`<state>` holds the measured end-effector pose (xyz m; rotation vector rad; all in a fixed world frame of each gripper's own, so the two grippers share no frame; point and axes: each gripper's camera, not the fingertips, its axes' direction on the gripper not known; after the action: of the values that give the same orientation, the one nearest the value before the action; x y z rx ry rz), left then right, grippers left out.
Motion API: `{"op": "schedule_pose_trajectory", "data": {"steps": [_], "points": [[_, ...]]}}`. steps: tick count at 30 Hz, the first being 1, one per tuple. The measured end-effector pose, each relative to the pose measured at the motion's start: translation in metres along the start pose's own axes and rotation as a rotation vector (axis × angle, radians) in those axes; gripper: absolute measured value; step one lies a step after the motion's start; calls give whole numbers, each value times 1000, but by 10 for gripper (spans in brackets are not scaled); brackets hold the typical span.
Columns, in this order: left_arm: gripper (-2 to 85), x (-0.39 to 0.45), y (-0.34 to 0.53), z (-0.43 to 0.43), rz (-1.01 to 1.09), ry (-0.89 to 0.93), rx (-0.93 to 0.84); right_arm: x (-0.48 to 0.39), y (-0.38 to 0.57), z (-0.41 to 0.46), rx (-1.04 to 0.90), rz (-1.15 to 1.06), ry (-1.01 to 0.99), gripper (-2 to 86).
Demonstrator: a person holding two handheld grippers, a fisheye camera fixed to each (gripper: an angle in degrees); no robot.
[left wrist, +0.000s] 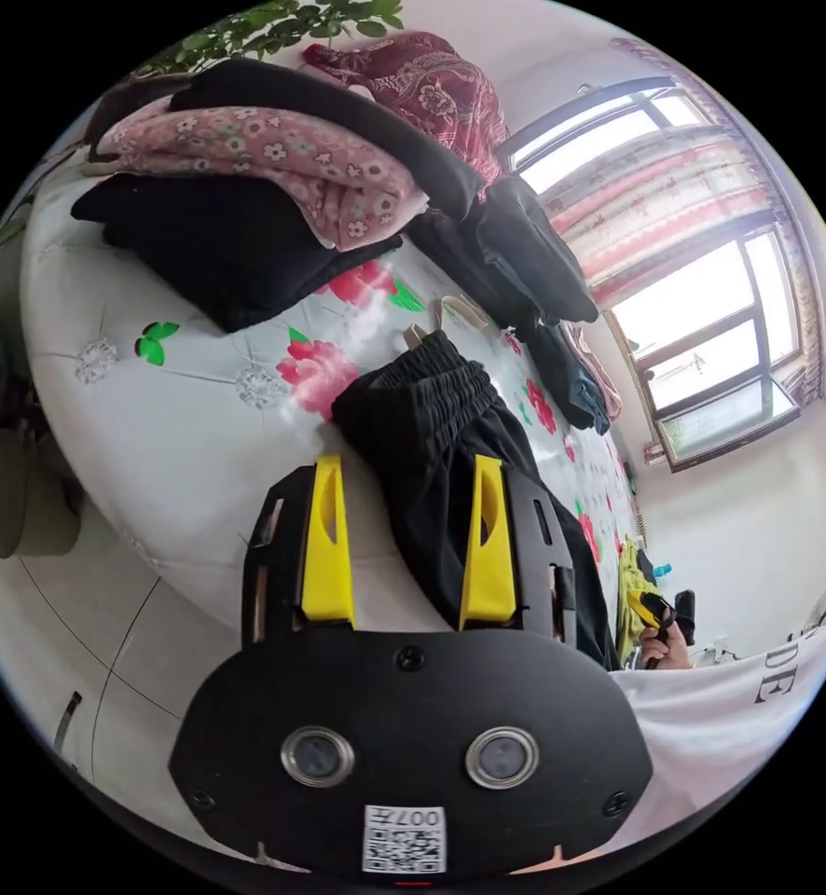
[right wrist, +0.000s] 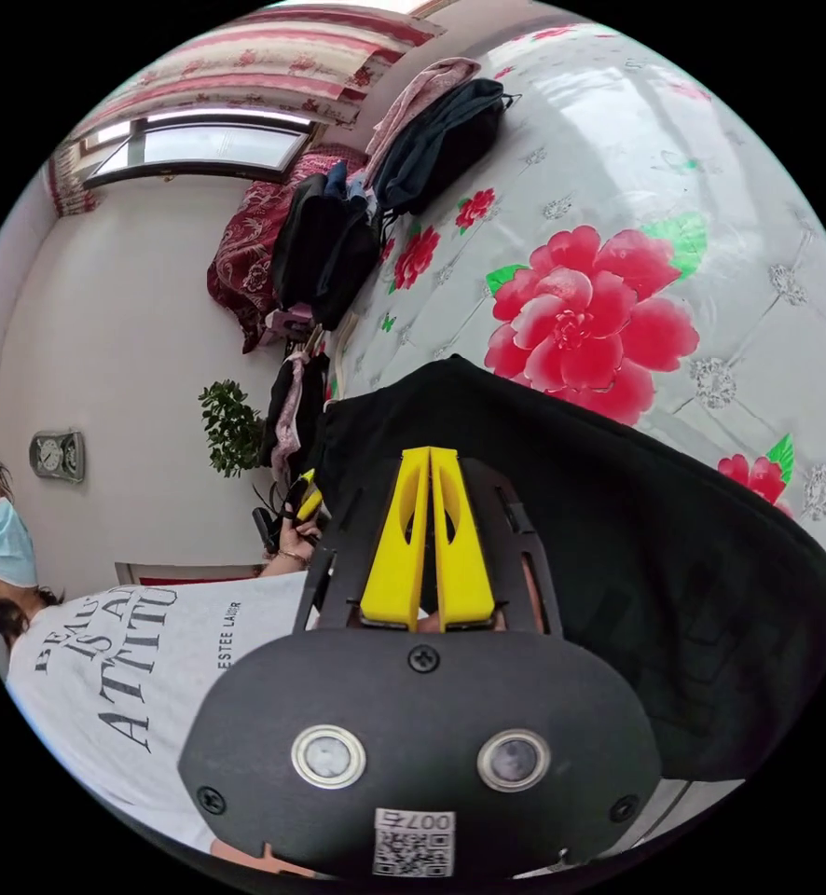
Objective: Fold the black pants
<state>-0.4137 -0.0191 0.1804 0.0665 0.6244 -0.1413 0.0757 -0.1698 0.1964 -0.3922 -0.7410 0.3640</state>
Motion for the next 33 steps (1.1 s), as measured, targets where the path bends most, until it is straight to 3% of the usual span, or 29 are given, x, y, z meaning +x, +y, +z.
{"op": "schedule_pose_trajectory", "data": {"steps": [4, 7, 9, 13, 18, 22, 24, 26, 28, 33], "points": [[128, -22, -25, 21, -97, 65, -12, -14, 18, -10, 34, -23, -26, -3], [82, -40, -31, 20, -226, 258, 18, -20, 35, -22, 62, -31, -10, -3], [73, -22, -32, 8, -172, 286, 66, -21, 52, -44, 110, -29, 5, -3], [68, 79, -31, -23, 173, 328, 73, -13, 88, -95, 236, 9, 30, -3], [67, 230, 13, -34, 653, 475, -26, 13, 174, -194, 525, 124, 105, -3], [72, 328, 117, 26, 1053, 604, -279, 40, 245, -245, 711, 257, 200, -1], [79, 343, 176, 83, 1180, 628, -503, 65, 288, -264, 803, 379, 236, 3], [83, 340, 255, 166, 1286, 477, -915, 83, 316, -273, 857, 477, 244, 10], [70, 333, 282, 189, 1259, 464, -1067, 97, 341, -280, 908, 554, 232, 25], [60, 337, 273, 152, 1355, 577, -955, 136, 395, -293, 1022, 696, 199, 84]]}}
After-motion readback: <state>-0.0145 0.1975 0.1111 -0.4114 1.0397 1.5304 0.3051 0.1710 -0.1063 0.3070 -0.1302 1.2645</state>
